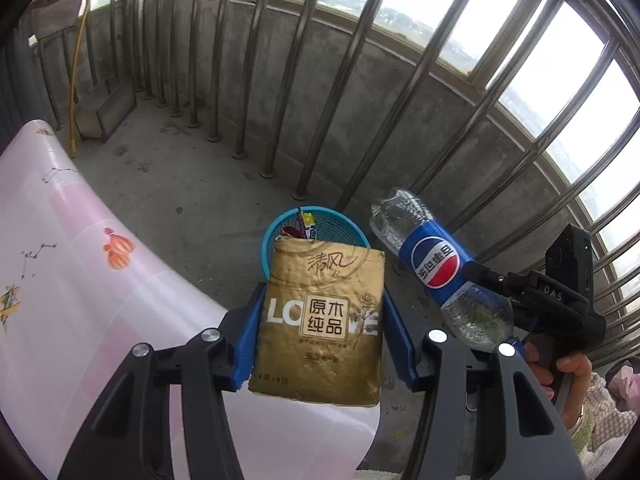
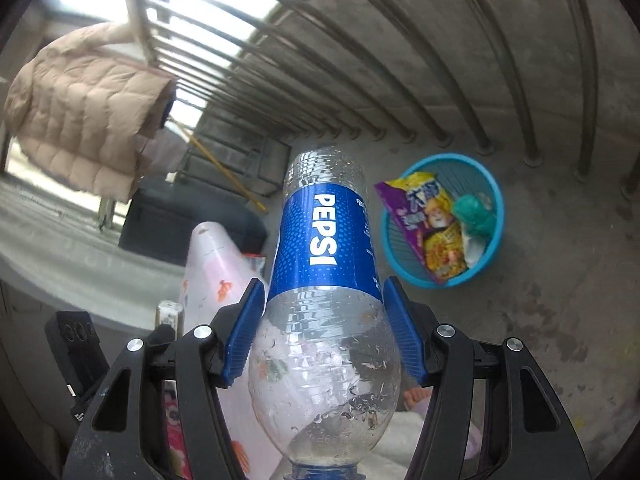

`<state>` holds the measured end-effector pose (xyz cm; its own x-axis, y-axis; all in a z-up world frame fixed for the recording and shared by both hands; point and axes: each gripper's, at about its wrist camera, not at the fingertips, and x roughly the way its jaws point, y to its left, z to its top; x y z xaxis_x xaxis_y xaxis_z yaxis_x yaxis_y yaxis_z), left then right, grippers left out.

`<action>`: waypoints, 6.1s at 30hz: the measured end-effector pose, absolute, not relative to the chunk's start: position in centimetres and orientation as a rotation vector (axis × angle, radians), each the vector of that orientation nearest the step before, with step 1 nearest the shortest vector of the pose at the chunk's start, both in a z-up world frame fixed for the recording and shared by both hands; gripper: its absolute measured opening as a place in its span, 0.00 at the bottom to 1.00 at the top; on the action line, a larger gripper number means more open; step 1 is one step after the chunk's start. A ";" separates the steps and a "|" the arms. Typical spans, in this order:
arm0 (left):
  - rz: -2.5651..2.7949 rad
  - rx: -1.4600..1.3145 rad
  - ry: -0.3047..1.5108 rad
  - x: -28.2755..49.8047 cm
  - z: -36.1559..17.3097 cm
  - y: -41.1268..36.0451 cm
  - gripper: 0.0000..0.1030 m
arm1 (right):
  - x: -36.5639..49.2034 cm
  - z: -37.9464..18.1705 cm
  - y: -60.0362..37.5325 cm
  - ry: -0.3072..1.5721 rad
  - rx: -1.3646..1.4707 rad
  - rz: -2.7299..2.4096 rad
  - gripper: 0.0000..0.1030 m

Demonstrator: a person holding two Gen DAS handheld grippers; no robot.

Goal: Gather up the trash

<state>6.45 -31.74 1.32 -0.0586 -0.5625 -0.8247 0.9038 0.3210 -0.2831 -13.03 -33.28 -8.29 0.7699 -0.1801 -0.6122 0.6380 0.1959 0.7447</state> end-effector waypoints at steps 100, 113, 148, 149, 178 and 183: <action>-0.123 0.163 0.958 -1.3 -1.3 -1.1 0.95 | -0.9 -3.4 -11.8 0.874 0.064 -0.622 0.92; -0.195 0.171 0.944 -1.3 -1.1 -2.7 0.95 | -1.9 -3.2 -12.6 0.880 0.075 -0.656 0.92; -0.213 0.175 0.911 -1.4 -0.5 -3.3 0.94 | -1.9 -3.3 -12.6 0.880 0.090 -0.650 0.92; -0.212 0.174 0.912 -1.4 -0.5 -3.3 0.94 | -1.9 -3.2 -12.6 0.878 0.091 -0.650 0.92; -0.173 0.167 0.913 -1.3 -0.6 -2.9 0.94 | -1.9 -3.0 -12.4 0.876 0.094 -0.646 0.92; -0.168 0.167 0.917 -1.4 -0.7 -2.9 0.94 | -1.6 -3.0 -12.3 0.878 0.093 -0.640 0.92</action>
